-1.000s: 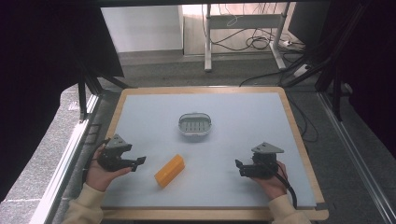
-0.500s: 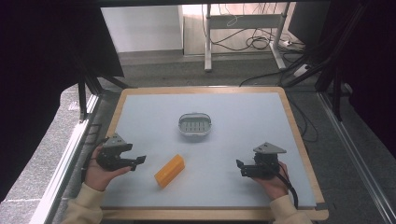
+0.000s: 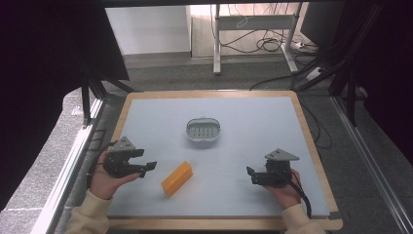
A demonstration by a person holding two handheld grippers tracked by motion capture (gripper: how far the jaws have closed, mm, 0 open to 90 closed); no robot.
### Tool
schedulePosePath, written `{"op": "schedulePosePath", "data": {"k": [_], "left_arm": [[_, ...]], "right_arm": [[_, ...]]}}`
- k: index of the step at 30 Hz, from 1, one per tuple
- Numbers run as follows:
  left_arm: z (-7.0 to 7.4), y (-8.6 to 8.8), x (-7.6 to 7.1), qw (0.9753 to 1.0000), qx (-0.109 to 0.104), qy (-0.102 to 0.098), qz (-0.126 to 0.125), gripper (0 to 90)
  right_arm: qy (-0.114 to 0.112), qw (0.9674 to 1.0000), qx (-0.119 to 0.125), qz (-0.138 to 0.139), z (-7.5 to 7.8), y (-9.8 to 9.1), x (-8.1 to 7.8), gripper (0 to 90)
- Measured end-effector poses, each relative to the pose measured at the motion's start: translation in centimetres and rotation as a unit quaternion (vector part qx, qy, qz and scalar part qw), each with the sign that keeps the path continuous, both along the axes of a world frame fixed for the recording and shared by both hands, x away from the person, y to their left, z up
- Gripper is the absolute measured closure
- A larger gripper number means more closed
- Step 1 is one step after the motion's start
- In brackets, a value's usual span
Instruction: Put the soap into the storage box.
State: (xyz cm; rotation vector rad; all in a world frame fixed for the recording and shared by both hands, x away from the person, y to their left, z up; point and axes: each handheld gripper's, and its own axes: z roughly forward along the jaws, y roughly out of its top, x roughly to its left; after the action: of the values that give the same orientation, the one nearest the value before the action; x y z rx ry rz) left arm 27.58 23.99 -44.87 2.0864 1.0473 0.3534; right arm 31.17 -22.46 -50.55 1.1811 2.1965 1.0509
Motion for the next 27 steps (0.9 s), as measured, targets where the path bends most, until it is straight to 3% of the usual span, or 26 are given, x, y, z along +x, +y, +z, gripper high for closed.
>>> {"op": "schedulePosePath", "data": {"k": [27], "left_arm": [[0.6, -2.6, -0.2, 0.9992, 0.011, 0.013, -0.036, 32.3]], "right_arm": [[0.006, 0.9999, -0.014, 0.005, -0.2, 0.4, 0.0, 6.6]]}}
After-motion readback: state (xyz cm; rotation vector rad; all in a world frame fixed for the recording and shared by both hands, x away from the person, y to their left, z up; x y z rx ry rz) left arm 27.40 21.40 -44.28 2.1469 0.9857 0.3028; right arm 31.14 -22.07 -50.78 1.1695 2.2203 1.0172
